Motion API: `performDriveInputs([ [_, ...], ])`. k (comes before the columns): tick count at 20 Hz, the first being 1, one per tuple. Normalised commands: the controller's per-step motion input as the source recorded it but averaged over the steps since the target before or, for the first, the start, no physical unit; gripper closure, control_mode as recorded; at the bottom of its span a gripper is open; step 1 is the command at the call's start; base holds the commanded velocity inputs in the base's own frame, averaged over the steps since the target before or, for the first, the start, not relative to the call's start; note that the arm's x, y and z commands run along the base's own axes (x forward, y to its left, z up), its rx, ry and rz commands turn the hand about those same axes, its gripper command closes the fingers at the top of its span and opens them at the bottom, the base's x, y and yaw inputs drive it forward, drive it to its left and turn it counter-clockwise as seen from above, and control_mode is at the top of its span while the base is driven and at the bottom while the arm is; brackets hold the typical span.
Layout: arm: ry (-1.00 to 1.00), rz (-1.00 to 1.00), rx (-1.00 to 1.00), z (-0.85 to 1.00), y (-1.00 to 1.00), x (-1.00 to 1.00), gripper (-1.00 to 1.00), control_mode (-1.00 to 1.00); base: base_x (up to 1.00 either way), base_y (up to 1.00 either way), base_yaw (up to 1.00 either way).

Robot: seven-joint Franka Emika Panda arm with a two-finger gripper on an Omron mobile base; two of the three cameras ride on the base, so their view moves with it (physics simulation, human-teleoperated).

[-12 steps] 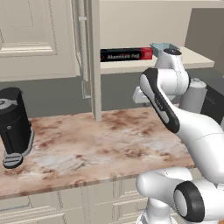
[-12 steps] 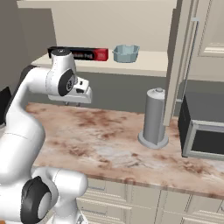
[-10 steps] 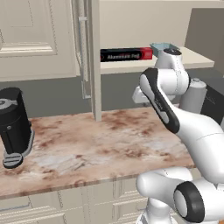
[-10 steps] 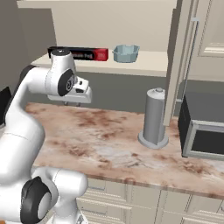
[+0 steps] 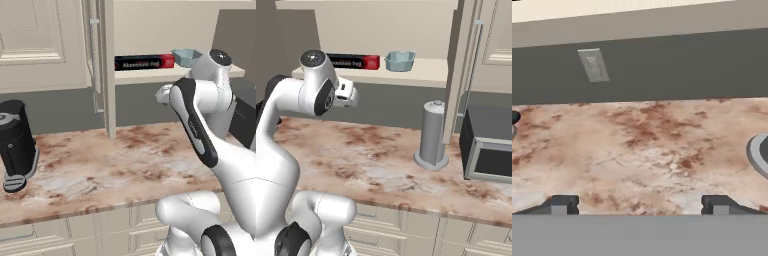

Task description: Retrieve the tupperware and aluminum foil from the cabinet and place them on the dining counter near the plate with lemons to prepare for storing leftovers.

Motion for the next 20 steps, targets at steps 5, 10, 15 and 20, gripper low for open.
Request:
performDriveInputs([
  [5, -0.21, -0.20, 0.18, 0.46, 0.13, 0.00, -1.00, -1.00, 0.00, 0.00, 0.00],
  [10, 0.06, -0.29, 0.22, 0.49, 0.07, -0.02, -1.00, -1.00, 0.00, 0.00, 0.00],
  [15, 0.22, -0.27, 0.29, 0.37, 0.10, -0.07, -1.00, -1.00, 0.00, 0.00, 0.00],
  [20, 0.30, -0.13, 0.45, 0.19, 0.04, 0.00, -1.00, -1.00, 0.00, 0.00, 0.00],
])
